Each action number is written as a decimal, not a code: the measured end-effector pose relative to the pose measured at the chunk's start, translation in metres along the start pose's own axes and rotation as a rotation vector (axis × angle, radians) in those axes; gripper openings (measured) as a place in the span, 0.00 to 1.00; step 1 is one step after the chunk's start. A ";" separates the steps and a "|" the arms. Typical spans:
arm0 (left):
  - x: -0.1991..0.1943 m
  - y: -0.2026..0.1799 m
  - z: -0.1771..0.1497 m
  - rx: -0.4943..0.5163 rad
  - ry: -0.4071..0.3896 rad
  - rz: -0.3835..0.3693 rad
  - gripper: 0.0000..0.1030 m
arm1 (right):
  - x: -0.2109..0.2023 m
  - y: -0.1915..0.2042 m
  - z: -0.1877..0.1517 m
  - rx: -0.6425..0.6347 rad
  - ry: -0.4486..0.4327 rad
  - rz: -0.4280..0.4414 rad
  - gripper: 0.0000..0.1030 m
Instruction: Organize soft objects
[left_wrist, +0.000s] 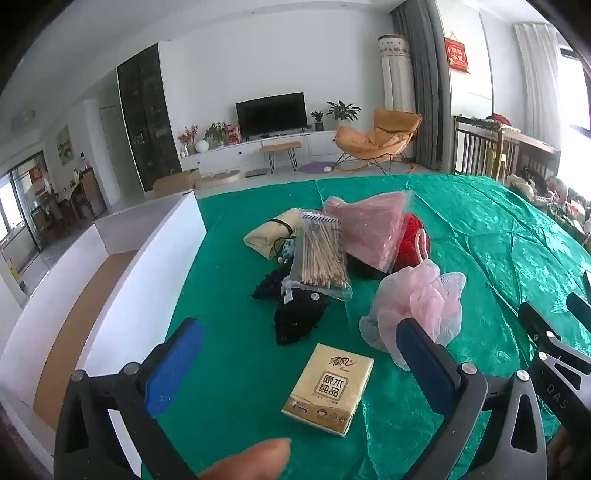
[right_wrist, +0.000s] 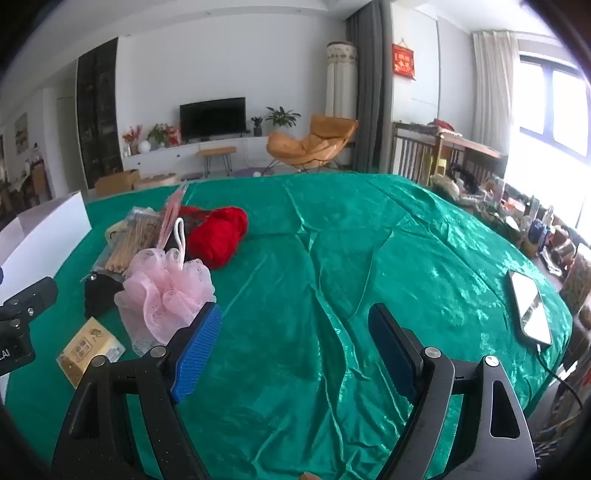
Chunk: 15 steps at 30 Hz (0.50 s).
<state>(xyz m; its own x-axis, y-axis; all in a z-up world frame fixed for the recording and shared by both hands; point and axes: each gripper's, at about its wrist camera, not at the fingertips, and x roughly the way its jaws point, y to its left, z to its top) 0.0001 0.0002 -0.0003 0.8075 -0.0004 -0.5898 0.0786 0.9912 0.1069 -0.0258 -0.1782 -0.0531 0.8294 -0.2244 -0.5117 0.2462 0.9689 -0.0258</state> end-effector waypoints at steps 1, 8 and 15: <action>-0.001 0.000 0.000 0.007 -0.011 0.006 1.00 | 0.000 0.000 0.000 -0.002 0.002 -0.001 0.82; -0.004 -0.002 -0.002 0.012 -0.005 0.009 1.00 | -0.002 -0.002 0.003 -0.005 0.000 0.007 0.82; -0.005 0.008 -0.007 -0.005 0.016 0.013 1.00 | -0.007 0.005 0.000 -0.035 -0.029 0.012 0.82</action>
<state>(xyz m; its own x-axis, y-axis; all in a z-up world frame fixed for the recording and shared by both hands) -0.0074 0.0090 -0.0017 0.7987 0.0142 -0.6015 0.0656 0.9917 0.1105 -0.0304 -0.1714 -0.0496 0.8467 -0.2153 -0.4866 0.2192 0.9744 -0.0497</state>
